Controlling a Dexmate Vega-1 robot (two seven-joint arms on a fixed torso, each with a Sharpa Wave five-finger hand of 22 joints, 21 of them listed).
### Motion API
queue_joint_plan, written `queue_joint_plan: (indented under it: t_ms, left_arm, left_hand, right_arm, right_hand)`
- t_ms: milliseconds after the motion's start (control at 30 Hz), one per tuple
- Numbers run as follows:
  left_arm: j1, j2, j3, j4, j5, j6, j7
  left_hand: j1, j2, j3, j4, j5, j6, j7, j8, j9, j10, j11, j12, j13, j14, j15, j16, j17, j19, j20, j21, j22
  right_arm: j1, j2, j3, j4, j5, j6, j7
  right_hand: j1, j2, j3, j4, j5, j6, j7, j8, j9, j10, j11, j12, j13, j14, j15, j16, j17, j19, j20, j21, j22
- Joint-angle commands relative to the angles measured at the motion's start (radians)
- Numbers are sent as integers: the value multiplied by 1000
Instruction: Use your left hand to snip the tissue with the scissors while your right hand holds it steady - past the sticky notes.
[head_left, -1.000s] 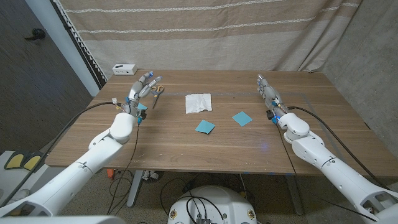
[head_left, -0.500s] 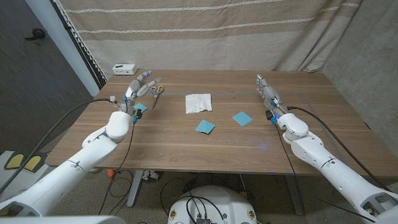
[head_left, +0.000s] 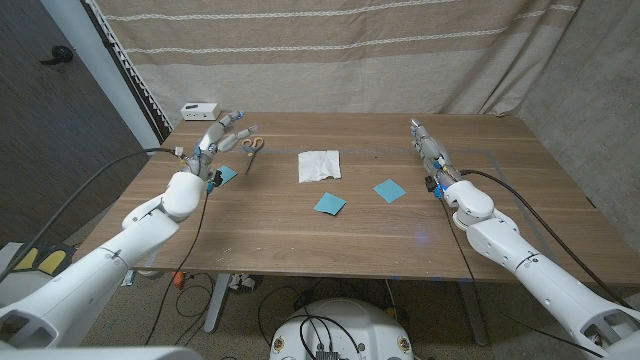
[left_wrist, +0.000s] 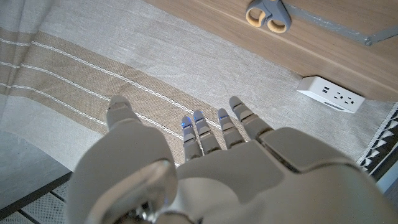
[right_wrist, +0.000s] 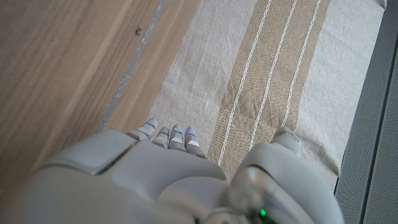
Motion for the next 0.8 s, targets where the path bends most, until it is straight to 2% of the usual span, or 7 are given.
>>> queue_joint_plan:
  t_ms: [33, 133, 267, 300, 367, 433, 800]
  left_arm:
    - [-45, 20, 21, 35, 36, -1, -36]
    - [-49, 12, 23, 29, 37, 21, -29]
    - [-49, 1, 30, 9, 66, 71, 10]
    - [-49, -3, 31, 7, 69, 79, 16]
    - [-43, -20, 31, -11, 87, 121, 60]
    - [-38, -38, 30, -18, 97, 143, 98]
    - [-72, 7, 50, 13, 104, 89, 32]
  left_hand:
    - [21, 2, 11, -1, 6, 3, -9, 6, 2, 2, -3, 4, 6, 3, -143, 5, 4, 0, -58, 2, 2]
    - [48, 3, 20, -3, 2, 3, -12, 6, 4, -5, -1, 3, 7, -3, -112, 4, 5, -2, -24, 2, 3]
    - [68, 0, 26, 2, -7, 7, -6, 8, 5, -8, 0, 3, 8, 18, -41, 12, 6, 7, -19, 7, 4]
    - [71, -2, 27, 4, -10, 13, 13, 11, 5, -4, -1, 6, 8, 24, -46, 13, 6, 10, -25, 8, 4]
    - [79, -7, 28, 11, -20, 19, 55, 11, 5, 10, 6, 12, 10, 31, -109, 13, 7, 19, -57, 10, 4]
    - [74, -16, 22, 19, -29, 47, 78, 20, 5, 42, 15, 24, 11, 56, -123, 19, 7, 32, -64, 13, 4]
    - [63, -33, 12, 28, -41, 60, 63, 19, 5, 58, 5, 26, 13, 74, -133, 17, 8, 45, -71, 13, 5]
  right_arm:
    - [18, 12, -6, 4, -11, -12, -16]
    - [24, 17, -8, 11, -13, -11, -16]
    - [30, 17, -11, 11, -14, -18, -17]
    - [30, 17, -10, 11, -15, -19, -19]
    - [29, 19, -9, 8, -12, -22, -23]
    - [27, 18, -8, 5, -14, -22, -26]
    - [11, 11, -2, -15, -13, -30, -40]
  right_hand:
    - [12, 0, -7, -4, 6, 3, -1, 0, 3, 2, -2, 6, 5, -9, -9, 5, 3, -2, 6, 8, 1]
    - [12, 0, -8, -4, 6, 4, -1, -1, 3, 1, -3, 5, 5, -10, -9, 4, 3, -2, 5, 8, 1]
    - [12, 1, -8, -4, 7, 3, -2, -1, 3, 1, -1, 5, 5, -9, -9, 4, 3, -1, 6, 8, 1]
    - [12, 1, -8, -4, 7, 3, -1, -1, 3, 1, -1, 5, 5, -10, -9, 4, 3, -1, 5, 8, 1]
    - [12, 1, -9, -4, 7, 4, -1, -1, 3, 1, -3, 5, 5, -9, -9, 4, 3, -1, 5, 8, 1]
    - [12, 1, -9, -4, 8, 4, -2, -1, 3, 4, 0, 6, 5, -9, -9, 4, 3, 0, 5, 8, 1]
    - [12, 3, -11, -3, 9, 5, -2, -1, 3, 6, 1, 6, 5, -6, -8, 5, 3, 2, 5, 9, 1]
